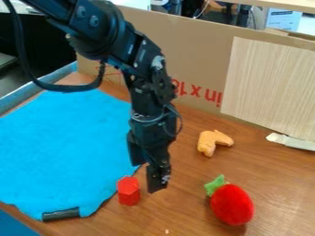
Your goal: Place the red figure on top right edge of the cloth
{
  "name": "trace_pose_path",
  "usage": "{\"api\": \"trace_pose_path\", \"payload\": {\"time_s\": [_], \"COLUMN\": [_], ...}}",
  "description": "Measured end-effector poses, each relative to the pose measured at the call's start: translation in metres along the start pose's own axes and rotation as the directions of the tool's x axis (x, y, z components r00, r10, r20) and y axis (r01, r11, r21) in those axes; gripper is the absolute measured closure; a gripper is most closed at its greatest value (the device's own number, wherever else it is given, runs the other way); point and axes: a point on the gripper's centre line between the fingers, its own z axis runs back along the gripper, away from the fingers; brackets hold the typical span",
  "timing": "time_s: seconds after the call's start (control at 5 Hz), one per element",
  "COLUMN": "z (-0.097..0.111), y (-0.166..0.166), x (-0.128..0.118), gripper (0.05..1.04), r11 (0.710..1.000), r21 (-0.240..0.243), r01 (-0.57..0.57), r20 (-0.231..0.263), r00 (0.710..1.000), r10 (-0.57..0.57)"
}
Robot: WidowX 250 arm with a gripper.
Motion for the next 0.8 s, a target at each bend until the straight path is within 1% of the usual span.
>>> {"api": "trace_pose_path", "payload": {"time_s": [0.2,0.4,0.6,0.8], "z": [-0.004,-0.009,-0.012,-0.014], "y": [0.010,0.008,0.002,-0.002], "x": [-0.015,-0.023,-0.026,-0.023], "gripper": [0.084,0.083,0.084,0.133], "r11": [1.000,1.000,1.000,1.000], "r21": [-0.005,-0.016,-0.020,-0.019], "r01": [-0.011,0.004,0.016,0.024], "r20": [-0.019,-0.035,-0.046,-0.048], "r00": [1.000,0.999,0.999,0.999], "r10": [0.011,-0.005,-0.017,-0.025]}}
